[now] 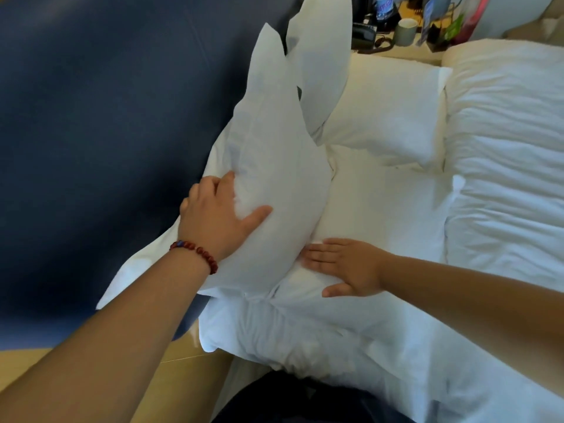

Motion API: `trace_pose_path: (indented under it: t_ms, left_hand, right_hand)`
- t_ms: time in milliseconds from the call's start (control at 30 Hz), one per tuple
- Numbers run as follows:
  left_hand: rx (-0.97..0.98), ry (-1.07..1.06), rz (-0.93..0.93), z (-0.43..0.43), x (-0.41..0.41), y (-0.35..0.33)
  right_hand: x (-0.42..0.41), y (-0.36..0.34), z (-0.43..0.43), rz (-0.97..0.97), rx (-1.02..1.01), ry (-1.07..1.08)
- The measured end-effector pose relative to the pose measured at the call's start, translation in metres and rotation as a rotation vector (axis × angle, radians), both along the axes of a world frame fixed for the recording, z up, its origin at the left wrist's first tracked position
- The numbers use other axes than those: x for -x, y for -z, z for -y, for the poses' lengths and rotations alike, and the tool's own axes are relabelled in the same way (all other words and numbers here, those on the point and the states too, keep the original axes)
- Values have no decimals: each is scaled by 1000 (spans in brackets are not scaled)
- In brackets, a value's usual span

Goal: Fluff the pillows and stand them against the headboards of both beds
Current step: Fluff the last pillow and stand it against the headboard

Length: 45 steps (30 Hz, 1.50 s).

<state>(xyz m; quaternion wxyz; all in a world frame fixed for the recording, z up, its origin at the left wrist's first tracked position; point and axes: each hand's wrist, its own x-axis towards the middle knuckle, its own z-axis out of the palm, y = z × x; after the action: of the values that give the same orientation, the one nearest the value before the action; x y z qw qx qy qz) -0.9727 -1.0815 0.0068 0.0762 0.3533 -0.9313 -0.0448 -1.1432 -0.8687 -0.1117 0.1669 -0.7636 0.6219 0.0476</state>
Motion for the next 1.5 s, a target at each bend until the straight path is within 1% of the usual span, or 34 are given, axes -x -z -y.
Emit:
trace_pose_path:
  t_ms: [100,200,267,400,533,633,700,800,867,933,1033,1100,1167,1367,1500]
  left_hand:
    - [67,9,-45,-3,17,-10]
    - [-9,-25,-133,1,41,-19]
    - [-42,-50,-92,0,54,-17]
    - [-13,-44,13,-16,65,-2]
    - [-43,-57,10,-10,68,-8]
    - [1,-87,42,10,84,-24]
    - [-26,-111,10,19,98,-26]
    - [-78,-125,-41,13,117,-10]
    - [-49,-134,-20,6,124,3]
    - [-17,-136,16,6,128,11]
    - [-26,-122,10,11,124,17]
    - [-39,-108,-22,13,119,21]
    - [-33,-99,-37,13,119,25]
    - [-22,-95,-18,14,122,35]
    - [-46,-92,-28,15,120,37]
  right_hand:
    - [38,-14,-7,-49,21,25]
    - [72,-19,20,-92,58,86]
    - [78,-10,44,-114,61,117]
    - [70,8,79,-98,53,102]
    - [115,3,57,-11,52,-17]
    - [162,-1,39,-105,56,-29]
    - [175,-4,51,-119,41,-16]
    - [175,5,93,-52,24,4]
    - [171,17,112,-10,-20,7]
    - [172,25,117,45,-34,22]
    - [187,30,101,104,29,19]
    - [203,33,86,100,57,52]
    - [208,34,86,87,41,63]
    - [182,34,154,66,-45,33]
    - [186,36,136,90,-51,45]
